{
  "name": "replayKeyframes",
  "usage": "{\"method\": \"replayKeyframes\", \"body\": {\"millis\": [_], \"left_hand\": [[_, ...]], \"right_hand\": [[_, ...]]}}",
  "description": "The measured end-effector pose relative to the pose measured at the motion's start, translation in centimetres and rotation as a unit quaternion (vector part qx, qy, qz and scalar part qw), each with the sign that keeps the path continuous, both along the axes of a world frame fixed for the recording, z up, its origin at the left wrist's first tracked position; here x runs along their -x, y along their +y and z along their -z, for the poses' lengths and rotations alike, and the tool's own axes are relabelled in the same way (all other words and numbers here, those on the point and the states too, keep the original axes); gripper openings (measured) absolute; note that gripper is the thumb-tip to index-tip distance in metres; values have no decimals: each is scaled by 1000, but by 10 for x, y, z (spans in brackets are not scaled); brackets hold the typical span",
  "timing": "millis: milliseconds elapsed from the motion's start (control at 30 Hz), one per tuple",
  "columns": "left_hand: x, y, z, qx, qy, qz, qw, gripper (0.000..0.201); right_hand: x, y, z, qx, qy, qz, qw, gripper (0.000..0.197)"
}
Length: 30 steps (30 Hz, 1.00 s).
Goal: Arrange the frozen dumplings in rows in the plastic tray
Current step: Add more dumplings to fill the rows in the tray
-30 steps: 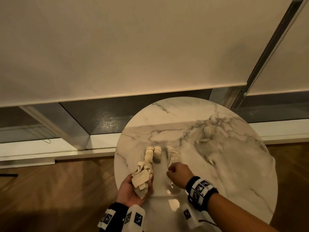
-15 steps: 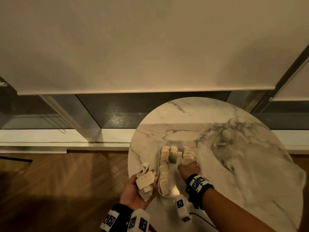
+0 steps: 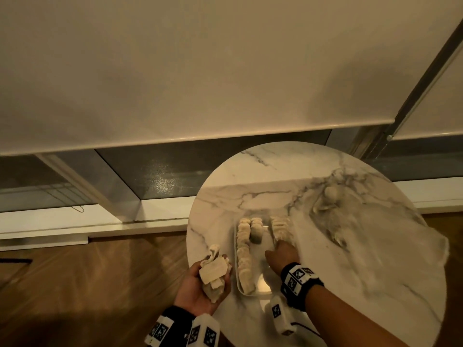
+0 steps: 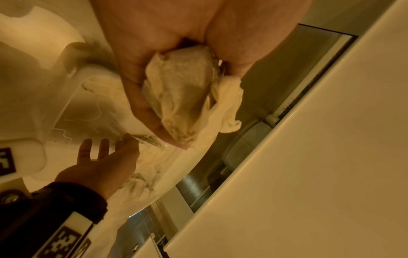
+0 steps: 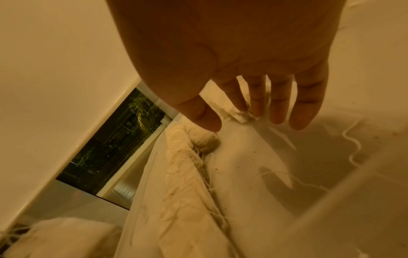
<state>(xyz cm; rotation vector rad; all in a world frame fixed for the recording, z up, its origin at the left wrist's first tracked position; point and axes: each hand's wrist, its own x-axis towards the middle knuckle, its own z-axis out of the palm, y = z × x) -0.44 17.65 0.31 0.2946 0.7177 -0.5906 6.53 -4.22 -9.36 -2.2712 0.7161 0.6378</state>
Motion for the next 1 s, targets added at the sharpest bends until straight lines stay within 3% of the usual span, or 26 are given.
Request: {"method": "replayKeyframes", "body": {"millis": [67,133,167,367,467,533,600,767,867,1000], "left_hand": [[-2,-3,0,-17,6,9,1000,66],[-5,-6,-5,-36,13,10,999,39],[-7,-8,-7,-40,18,8,999,35],[-12,-13,-8,-44,13,25,999,40],[-15,-21,-8,-53,5,41,998,40],[-17,-28,-11,-46,-4,45,998,37],[-18,-36,-15,-32,-18,45,998,33],[-21,-47,-24,-2,-45,68,997,33],[-23,-48,-20,-9,-53,79,995,33],[-24,-47,-16,1,-62,96,993,32]], "right_hand": [[3,0,-5,-6,-4,-5,1000,57],[5,-2,-6,-14,-11,-6,1000,51],[5,-3,-7,-23,-15,-2,1000,48],[11,-7,-36,-132,-57,3,990,37],[26,-4,-79,-232,-148,2,961,14],[38,1,-114,-273,-206,-53,938,7],[47,6,-140,-261,-243,-139,924,7],[51,5,-158,-109,-319,-345,876,28],[49,-1,-153,-64,-341,-389,853,30],[48,-3,-144,-38,-331,-406,851,33]]}}
